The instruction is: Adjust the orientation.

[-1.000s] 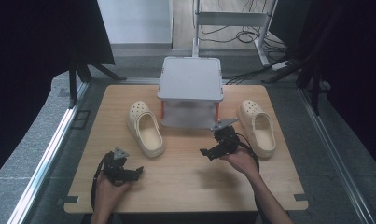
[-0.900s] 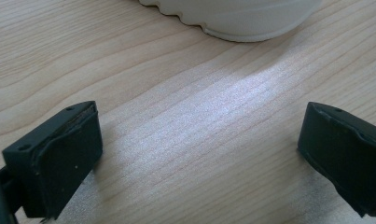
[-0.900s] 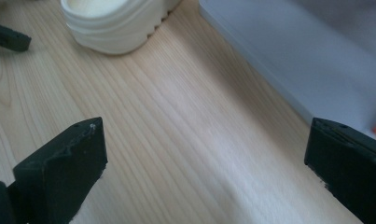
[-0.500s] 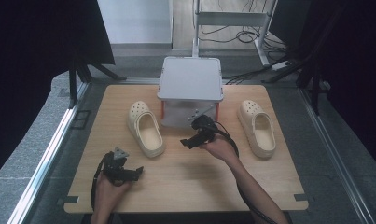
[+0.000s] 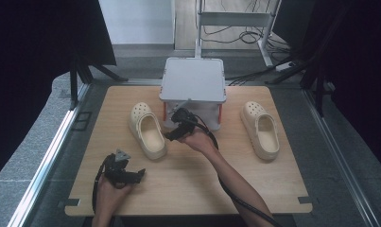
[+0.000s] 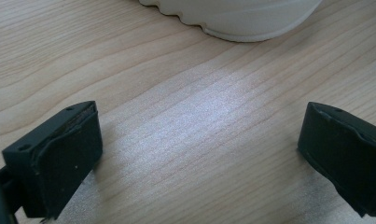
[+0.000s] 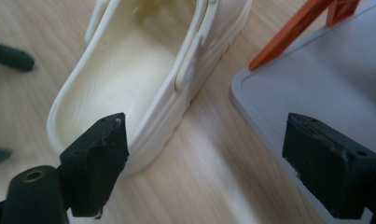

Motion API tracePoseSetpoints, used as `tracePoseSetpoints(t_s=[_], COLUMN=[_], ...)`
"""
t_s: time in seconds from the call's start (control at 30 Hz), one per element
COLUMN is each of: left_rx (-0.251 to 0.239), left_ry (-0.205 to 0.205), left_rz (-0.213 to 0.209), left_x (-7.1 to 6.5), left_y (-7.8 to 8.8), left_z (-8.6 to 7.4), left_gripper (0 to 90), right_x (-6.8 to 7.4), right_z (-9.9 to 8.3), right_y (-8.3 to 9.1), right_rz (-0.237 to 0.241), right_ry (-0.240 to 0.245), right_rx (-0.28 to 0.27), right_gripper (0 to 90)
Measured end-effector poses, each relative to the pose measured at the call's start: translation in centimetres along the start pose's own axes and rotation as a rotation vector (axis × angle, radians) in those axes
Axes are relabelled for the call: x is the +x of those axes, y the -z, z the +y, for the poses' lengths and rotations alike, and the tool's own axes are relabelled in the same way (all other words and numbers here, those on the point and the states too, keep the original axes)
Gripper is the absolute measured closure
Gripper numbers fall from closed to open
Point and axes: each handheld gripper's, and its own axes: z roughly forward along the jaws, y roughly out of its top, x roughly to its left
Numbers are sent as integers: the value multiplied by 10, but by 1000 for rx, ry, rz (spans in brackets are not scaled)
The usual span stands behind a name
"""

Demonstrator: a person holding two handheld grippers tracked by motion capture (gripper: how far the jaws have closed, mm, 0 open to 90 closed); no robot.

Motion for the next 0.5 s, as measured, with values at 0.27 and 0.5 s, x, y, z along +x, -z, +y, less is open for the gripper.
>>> tracePoseSetpoints(t_s=[0.27, 0.5], left_rx=[0, 0], left_ry=[-2, -1], left_rz=[1, 0], left_x=[0, 0], left_y=[0, 0], left_z=[0, 0], left_gripper=[0, 0], right_x=[4, 9], right_z=[17, 31], right_y=[-25, -54], right_rz=[2, -26], right_ry=[-30, -35], right_rx=[-8, 16], right_gripper=[264, 393])
